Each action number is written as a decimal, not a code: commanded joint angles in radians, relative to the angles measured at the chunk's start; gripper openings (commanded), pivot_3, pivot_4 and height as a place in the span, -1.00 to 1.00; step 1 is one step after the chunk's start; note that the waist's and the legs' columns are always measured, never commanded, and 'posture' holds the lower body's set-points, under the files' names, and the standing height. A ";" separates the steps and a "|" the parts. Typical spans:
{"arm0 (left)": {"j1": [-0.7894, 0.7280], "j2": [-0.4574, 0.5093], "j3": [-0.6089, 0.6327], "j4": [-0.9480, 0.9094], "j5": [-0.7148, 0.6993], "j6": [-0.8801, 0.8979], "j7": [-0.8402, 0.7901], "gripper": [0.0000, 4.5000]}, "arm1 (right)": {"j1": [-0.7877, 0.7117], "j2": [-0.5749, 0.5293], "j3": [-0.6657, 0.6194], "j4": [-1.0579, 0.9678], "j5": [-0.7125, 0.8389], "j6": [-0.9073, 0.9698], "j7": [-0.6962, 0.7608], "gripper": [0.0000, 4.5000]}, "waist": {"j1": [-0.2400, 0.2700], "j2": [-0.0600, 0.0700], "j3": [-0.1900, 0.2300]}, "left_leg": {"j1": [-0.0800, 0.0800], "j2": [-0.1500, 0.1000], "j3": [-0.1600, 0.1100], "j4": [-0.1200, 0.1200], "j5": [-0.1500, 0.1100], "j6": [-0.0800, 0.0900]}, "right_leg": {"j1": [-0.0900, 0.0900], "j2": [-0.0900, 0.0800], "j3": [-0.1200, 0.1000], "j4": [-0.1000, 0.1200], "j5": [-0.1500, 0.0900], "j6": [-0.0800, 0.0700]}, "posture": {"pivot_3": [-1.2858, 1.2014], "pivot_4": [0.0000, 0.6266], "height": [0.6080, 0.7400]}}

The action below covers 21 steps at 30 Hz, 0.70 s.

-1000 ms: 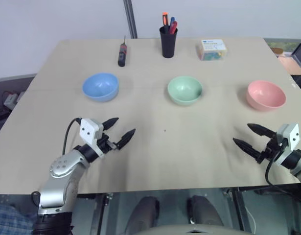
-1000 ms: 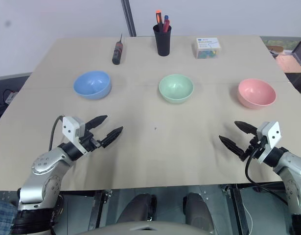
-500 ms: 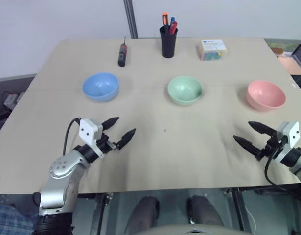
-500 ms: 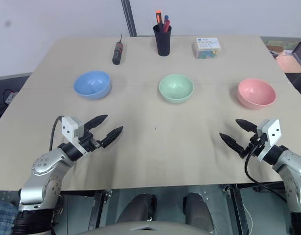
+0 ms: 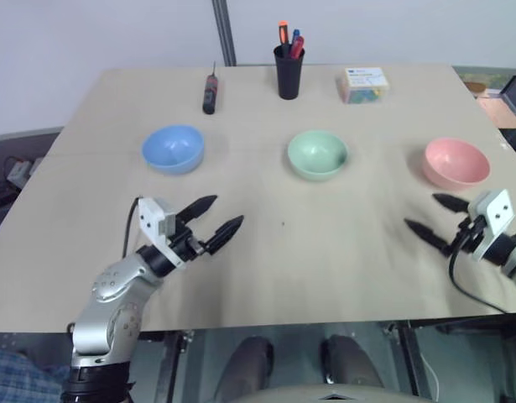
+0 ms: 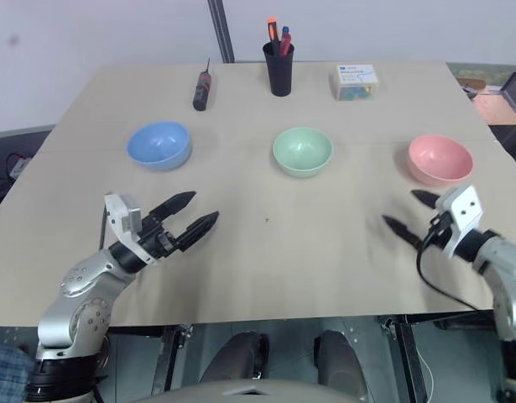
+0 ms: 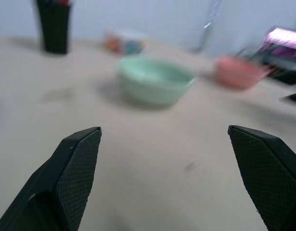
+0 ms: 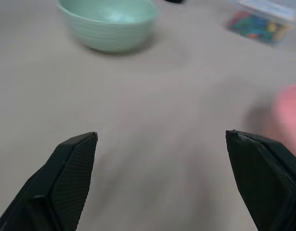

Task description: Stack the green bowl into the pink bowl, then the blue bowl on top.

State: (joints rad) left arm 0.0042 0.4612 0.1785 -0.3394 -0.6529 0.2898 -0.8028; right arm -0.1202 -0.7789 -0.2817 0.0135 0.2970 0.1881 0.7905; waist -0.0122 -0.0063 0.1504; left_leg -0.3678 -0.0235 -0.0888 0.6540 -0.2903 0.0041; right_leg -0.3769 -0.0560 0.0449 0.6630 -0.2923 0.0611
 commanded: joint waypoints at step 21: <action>-0.097 -0.010 -0.141 -0.015 0.019 -0.006 -0.106 1.00 | -0.793 -0.063 0.383 0.985 -0.421 -0.049 0.096 0.61 | -0.006 0.001 0.003 | -0.003 0.000 0.003 0.000 0.002 -0.003 | -0.003 0.001 0.002 -0.001 0.000 0.000 | 0.03 -0.52 1.00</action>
State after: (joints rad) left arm -0.0856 0.4474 0.0296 -0.3361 -0.6363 0.3067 -0.9003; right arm -0.8750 -0.8232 0.0892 0.9560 -0.0958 0.1682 0.8687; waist -0.0186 -0.0050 0.1530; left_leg -0.3717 -0.0231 -0.0865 0.6541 -0.2885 0.0013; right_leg -0.3808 -0.0550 0.0466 0.6616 -0.2922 0.0610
